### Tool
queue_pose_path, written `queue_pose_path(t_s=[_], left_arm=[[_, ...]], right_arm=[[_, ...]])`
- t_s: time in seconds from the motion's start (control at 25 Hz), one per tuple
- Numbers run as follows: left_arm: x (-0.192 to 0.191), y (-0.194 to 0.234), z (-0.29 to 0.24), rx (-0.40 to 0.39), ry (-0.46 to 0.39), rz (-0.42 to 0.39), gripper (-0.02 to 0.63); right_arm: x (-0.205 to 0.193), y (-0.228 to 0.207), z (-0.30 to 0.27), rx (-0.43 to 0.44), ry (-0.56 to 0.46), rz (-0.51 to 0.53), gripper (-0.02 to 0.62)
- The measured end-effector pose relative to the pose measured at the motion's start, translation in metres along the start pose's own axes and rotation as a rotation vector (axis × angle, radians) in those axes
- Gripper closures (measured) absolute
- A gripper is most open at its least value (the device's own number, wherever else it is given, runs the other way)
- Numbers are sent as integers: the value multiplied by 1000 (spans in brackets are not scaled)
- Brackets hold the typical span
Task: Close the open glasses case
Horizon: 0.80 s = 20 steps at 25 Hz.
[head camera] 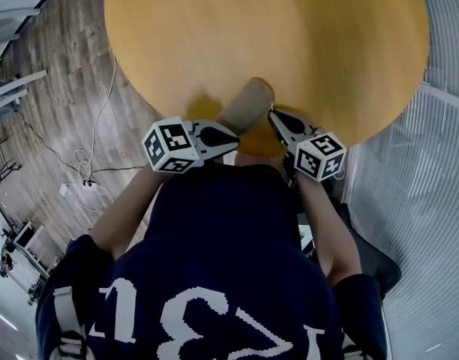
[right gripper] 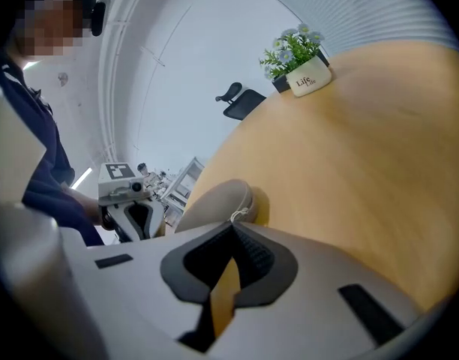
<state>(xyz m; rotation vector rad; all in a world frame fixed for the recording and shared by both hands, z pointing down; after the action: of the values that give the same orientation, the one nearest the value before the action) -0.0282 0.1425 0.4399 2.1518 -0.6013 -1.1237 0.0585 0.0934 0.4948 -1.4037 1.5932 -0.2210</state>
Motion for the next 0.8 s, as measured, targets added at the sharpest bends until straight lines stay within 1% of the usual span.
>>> queue_pose_path(t_s=[0.04,0.08,0.12,0.2,0.28,0.36,0.48,0.6,0.68,0.72,0.8], left_arm=[[-10,3,-3,24,30,9,592],[-16,9,-4,67,42,3,593],[-18,17,-3,117,33,-7,592],[-13,32,6,201,-16,-13,592],[-5,44,15,271,-50,-32,592],[3,57,22,330,-62,-65,593],[22,81,36,429,-118,-96,592],[44,106,48,543,-199,-119,592],[63,111,54,589,-261,-128,593],[76,108,55,606,-293,-147,592],[100,101,51,616,-332,-181,592]], right_arm=[[1,0,0,2,0,7,574],[2,1,0,4,-1,13,574],[2,1,1,6,-1,17,574],[1,1,2,8,1,26,574],[-3,2,3,7,7,31,574],[-7,3,2,5,12,31,574],[-9,6,-3,8,19,37,574],[-12,8,-11,5,36,78,574],[-12,5,-11,-5,36,92,574],[-11,4,-10,-10,34,97,574],[-8,3,-7,-19,29,104,574]])
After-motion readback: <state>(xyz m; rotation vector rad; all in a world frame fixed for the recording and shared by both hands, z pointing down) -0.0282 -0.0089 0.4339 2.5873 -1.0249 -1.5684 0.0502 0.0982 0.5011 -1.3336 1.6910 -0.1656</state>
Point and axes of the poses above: the fingertips, and each gripper's own axes: z backward along the fingers, y to its left, x out of its top, the point moved 1 cm from there along z, backward along the fingers, and after that the axes turned 1 degree about y, right-handed, at the moved point
